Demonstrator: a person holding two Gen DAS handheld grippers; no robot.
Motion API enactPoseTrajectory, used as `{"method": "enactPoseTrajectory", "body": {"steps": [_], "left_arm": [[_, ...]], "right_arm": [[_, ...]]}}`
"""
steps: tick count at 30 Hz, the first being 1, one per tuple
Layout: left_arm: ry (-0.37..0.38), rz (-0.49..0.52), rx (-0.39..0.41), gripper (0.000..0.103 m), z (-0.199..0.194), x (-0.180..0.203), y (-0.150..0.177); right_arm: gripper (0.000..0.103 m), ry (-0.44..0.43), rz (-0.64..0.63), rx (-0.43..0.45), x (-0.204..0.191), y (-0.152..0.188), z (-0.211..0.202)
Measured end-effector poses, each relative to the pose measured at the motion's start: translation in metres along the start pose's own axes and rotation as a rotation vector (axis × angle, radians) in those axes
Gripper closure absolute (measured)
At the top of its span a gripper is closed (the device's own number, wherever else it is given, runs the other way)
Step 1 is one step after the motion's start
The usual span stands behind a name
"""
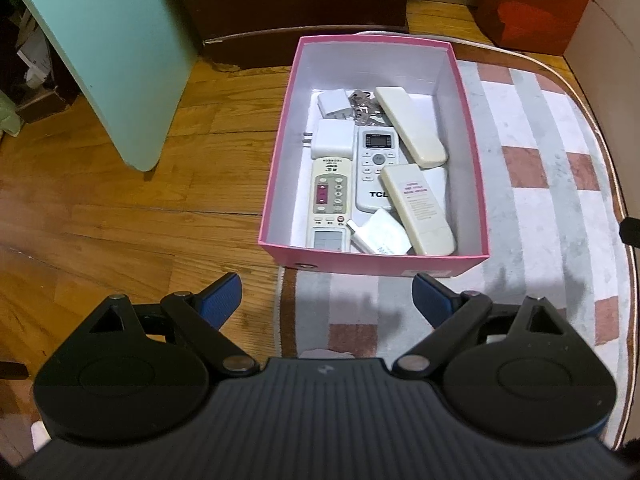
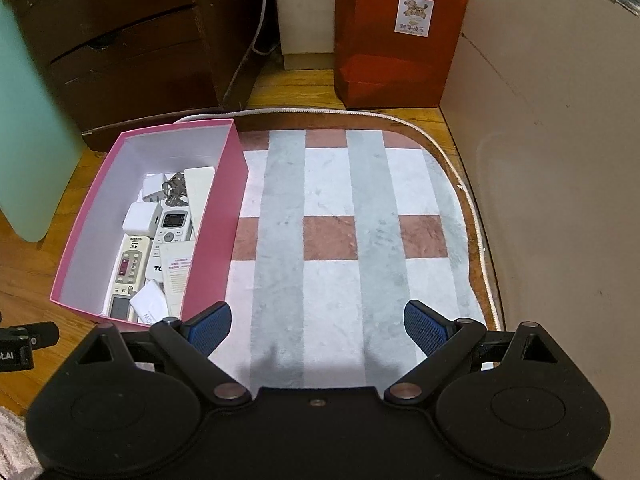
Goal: Organize rigid objects
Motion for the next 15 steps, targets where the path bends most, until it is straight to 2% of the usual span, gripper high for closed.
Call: {"method": "enactPoseTrajectory", "body": {"steps": [6, 15], "left_arm": [[0.012, -0.005, 0.008, 0.01, -0.005, 0.001, -0.001], [-0.02, 0.021, 0.029, 0.01, -0.012, 0.004, -0.001]], "right_arm": [[0.008, 0.005, 0.003, -0.019, 0.002, 0.002, 0.003], [0.008, 0.002, 0.0, -0.033, 0.003, 0.003, 0.004]]}}
Point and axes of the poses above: each gripper's, at about its wrist camera, not at the fingertips, and z roughly the way its jaws point, x to its right, y to its underside, the point moved 4 cm from there along z, roughly the way its jaws point, and after that the axes turned 6 degrees about -z, right-handed, at the moved point
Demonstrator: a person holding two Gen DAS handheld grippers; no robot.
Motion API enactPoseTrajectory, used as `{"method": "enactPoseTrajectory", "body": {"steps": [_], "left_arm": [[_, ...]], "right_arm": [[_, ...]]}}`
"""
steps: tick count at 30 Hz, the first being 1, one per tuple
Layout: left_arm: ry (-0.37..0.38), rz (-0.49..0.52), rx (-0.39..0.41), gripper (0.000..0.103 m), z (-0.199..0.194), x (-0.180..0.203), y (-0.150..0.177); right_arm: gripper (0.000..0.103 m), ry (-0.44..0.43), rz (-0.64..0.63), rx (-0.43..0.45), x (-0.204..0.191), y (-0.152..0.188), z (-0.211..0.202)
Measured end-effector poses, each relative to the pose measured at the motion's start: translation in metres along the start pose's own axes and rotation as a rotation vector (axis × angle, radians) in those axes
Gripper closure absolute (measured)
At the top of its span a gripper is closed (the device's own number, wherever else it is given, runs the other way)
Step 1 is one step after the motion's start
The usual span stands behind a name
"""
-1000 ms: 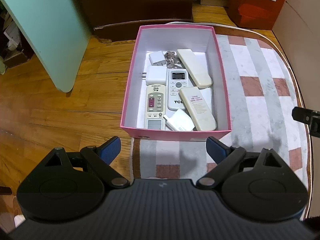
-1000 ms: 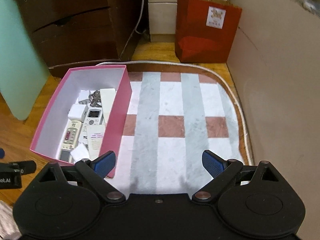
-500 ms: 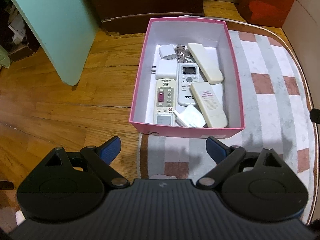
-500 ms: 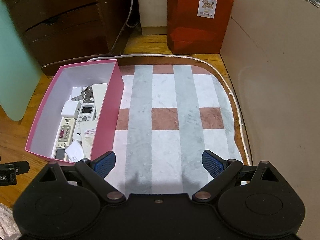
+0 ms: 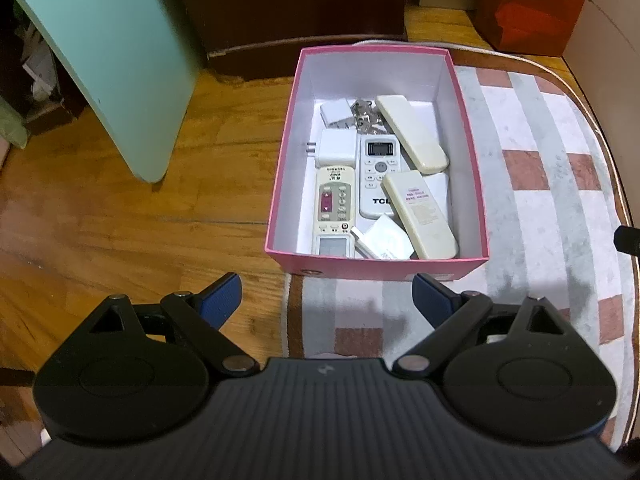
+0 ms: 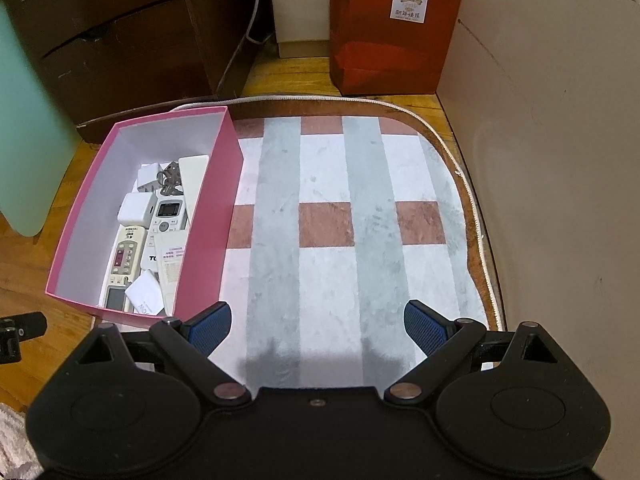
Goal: Organize rigid objects
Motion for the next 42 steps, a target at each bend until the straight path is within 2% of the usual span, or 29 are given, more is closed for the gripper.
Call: {"method": "enactPoseTrajectory", "body": {"steps": [5, 9, 17, 42], "left_arm": [[0.006, -0.014, 0.006, 0.01, -0.006, -0.001, -0.002], [0.02, -0.032, -0.02, 0.01, -0.004, -0.004, -0.001], [0.001, -0.027, -0.048, 0.01, 0.005, -0.004, 0.0], [-0.018, -0.033, -0.053, 0.009, 0.007, -0.009, 0.001]], "right_arm": [[0.008, 0.004, 0.0, -0.008, 0.001, 0.001, 0.001], [0.008, 0.0, -0.01, -0.014, 0.0, 0.002, 0.001], [0.008, -0.015, -0.028, -0.01, -0.006, 0.002, -0.004], [0.008, -0.015, -0.037, -0.029, -0.007, 0.004, -0.001]]}}
Point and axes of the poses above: each gripper's, at about its wrist camera, not at the fingertips, and z roughly the way its jaws point, x to its right, y to its underside, the point moved 4 cm from there along z, roughly the way its jaws point, and after that the axes turned 6 degrees about -z, right-handed, at the moved point
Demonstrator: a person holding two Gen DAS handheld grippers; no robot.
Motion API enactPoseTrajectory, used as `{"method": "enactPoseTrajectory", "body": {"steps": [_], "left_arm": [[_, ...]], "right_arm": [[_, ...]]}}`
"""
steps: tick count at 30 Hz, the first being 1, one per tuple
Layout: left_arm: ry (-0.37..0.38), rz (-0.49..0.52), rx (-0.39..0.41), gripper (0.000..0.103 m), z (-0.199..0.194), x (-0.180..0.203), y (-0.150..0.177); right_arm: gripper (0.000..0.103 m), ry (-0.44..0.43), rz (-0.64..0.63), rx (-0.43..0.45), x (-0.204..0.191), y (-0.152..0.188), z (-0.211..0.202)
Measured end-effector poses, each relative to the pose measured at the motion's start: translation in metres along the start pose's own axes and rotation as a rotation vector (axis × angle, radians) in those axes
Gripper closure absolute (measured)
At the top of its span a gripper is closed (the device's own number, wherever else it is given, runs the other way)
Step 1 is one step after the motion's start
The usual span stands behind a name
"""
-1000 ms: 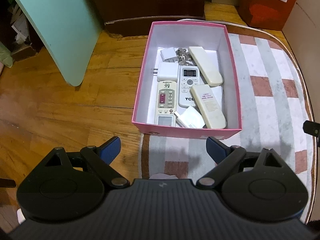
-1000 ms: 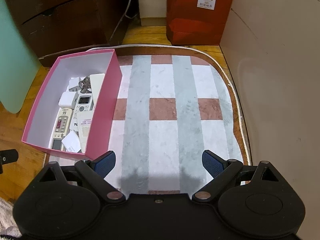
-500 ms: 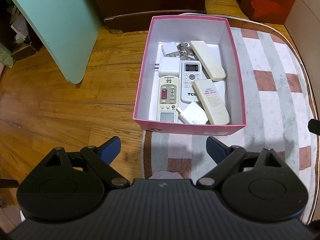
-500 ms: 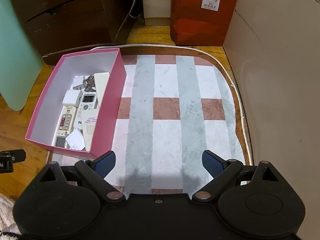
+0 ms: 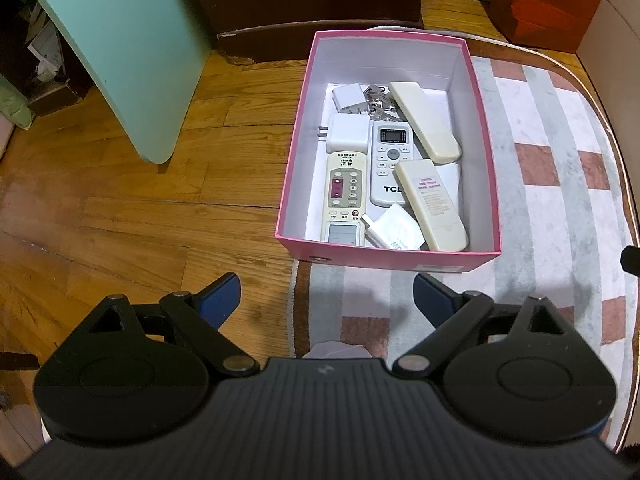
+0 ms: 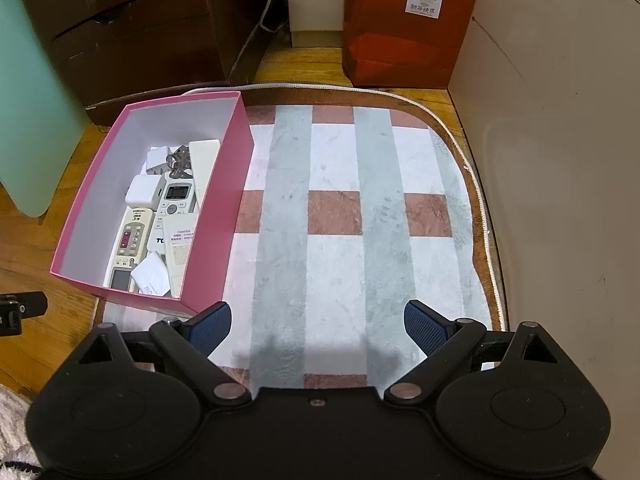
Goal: Organize rigid objects
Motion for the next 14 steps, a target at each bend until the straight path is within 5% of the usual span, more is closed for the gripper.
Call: {"method": "enactPoseTrajectory", "body": {"steps": [14], "left_arm": [[-0.013, 0.002, 0.004, 0.008, -0.0003, -0.0001, -0.0003]], "right_arm": [[0.008, -0.001, -0.001, 0.0, 0.0057, -0.0006, 0.0007]]}}
Point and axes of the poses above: each gripper's, at about its wrist camera, not at the fingertips, and z roughly the way its jaws point, x to its right, y to its underside, the point moved 4 cm from there along z, roughly the way its jaws point, and after that the axes turned 6 degrees about -z, right-handed, at the moved point
